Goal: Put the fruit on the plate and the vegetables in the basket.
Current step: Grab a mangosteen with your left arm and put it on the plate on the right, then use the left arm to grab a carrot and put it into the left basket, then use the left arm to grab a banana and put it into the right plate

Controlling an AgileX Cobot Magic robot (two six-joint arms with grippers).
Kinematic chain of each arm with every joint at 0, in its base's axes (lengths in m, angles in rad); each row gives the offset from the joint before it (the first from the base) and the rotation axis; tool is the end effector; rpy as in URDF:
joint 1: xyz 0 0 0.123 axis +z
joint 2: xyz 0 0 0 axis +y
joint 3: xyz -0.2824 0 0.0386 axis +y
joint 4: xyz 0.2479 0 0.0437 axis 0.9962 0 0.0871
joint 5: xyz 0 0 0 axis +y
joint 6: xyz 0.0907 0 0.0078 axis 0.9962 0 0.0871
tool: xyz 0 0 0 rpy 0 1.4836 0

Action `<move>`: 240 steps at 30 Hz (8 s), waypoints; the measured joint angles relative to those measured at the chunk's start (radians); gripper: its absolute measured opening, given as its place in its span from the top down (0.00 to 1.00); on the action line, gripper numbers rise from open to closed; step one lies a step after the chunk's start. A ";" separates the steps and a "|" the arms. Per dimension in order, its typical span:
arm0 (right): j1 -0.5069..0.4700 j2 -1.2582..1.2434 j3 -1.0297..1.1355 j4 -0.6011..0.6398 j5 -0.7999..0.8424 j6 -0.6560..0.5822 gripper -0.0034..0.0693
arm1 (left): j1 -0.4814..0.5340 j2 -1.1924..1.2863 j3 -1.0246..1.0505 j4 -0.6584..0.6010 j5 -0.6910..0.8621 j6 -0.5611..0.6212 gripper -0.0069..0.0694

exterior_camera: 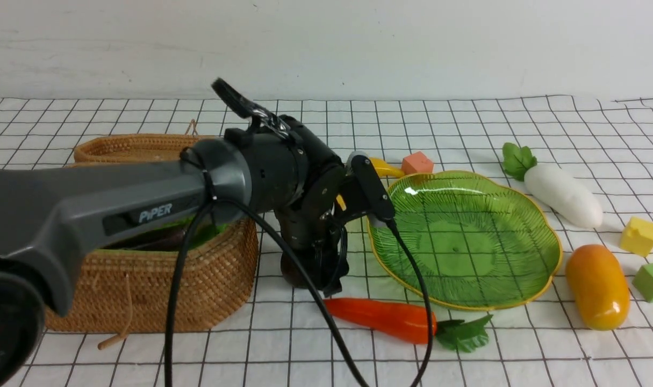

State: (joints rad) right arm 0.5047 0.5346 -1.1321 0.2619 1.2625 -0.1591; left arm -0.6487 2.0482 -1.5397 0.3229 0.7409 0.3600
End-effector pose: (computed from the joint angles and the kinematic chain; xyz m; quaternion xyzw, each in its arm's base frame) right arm 0.0166 0.0348 0.4282 -0.3071 0.8162 0.2076 0.4432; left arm 0.3618 -0.2498 0.1929 0.5494 0.8006 0.1001 0.2169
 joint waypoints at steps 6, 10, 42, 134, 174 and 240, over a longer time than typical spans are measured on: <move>0.000 0.000 0.000 0.000 0.000 0.000 0.71 | 0.000 0.020 -0.010 0.031 -0.011 -0.003 0.23; 0.000 0.000 0.000 0.001 0.000 0.000 0.70 | 0.000 0.024 -0.013 0.035 -0.008 -0.016 0.23; 0.000 0.000 0.000 -0.256 0.002 0.299 0.70 | -0.140 0.064 -0.005 -0.447 -0.673 -0.045 0.24; 0.000 0.000 0.000 -0.065 -0.046 0.112 0.66 | -0.067 -0.476 -0.005 -0.134 0.490 0.169 0.57; 0.000 0.000 0.000 -0.055 -0.023 0.039 0.66 | 0.385 -0.423 0.145 -0.050 0.322 0.348 0.29; 0.000 0.000 0.000 -0.240 -0.076 0.224 0.63 | 0.056 0.240 -0.419 0.109 -0.046 -0.611 0.29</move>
State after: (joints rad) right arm 0.5047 0.5346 -1.1321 0.0220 1.1868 0.0644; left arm -0.5931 2.2885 -1.9582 0.4318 0.6947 -0.2514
